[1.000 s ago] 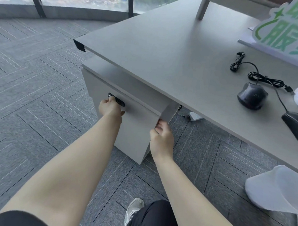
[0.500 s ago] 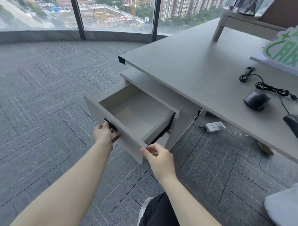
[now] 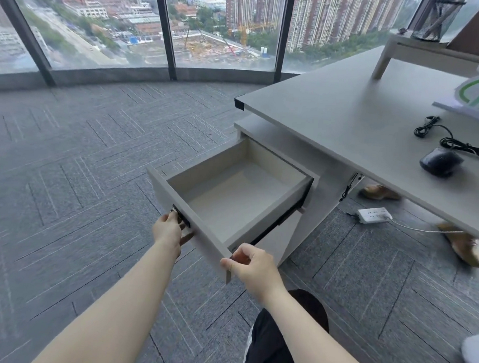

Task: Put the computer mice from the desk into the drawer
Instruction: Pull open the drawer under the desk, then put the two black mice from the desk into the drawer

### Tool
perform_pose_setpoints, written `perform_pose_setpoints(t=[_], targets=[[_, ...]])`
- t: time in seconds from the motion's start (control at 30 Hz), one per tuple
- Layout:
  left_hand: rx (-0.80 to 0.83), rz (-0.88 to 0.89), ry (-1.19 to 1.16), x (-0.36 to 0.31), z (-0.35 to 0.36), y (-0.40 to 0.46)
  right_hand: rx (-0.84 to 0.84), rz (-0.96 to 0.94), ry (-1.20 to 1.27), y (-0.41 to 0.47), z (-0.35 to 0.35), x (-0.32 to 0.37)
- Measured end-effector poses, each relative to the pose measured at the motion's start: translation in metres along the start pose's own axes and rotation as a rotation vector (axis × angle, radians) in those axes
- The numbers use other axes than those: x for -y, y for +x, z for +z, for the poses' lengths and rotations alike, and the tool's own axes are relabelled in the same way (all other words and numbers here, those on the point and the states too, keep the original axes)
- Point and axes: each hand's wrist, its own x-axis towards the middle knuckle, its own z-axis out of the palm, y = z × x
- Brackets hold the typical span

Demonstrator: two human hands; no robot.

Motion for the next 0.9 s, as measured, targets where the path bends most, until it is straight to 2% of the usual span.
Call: perform_pose_setpoints(t=[0.27,0.33,0.43,0.5,0.57,0.7,0.8,0.9], targets=[[0.04,-0.023,0.0,0.001,-0.021,-0.011,0.047,0.019,-0.022,-0.013,0.01,0.007],[-0.015,-0.011,0.089,-0.001,-0.023,-0.019,0.072,0.034,-0.021,-0.017,0.005,0.012],[-0.214,0.245,0.413,-0.015,-0.024,-0.033,0.004,0.035,-0.015,-0.018,-0.019,0.021],[-0.211,0.463,0.518,-0.03,-0.007,-0.053,-0.101,0.021,-0.028,-0.015,-0.052,0.026],[-0.094,0.635,0.555,-0.045,0.027,-0.081,-0.239,-0.009,-0.053,-0.013,-0.096,0.03],[0.268,0.828,0.627,-0.053,0.127,-0.151,-0.537,-0.037,-0.122,-0.016,-0.196,0.032],[0.504,0.883,0.658,-0.041,0.21,-0.206,-0.755,-0.036,-0.216,-0.026,-0.268,0.023],[0.699,0.922,0.784,-0.022,0.286,-0.246,-0.96,0.035,-0.412,-0.033,-0.331,-0.003]])
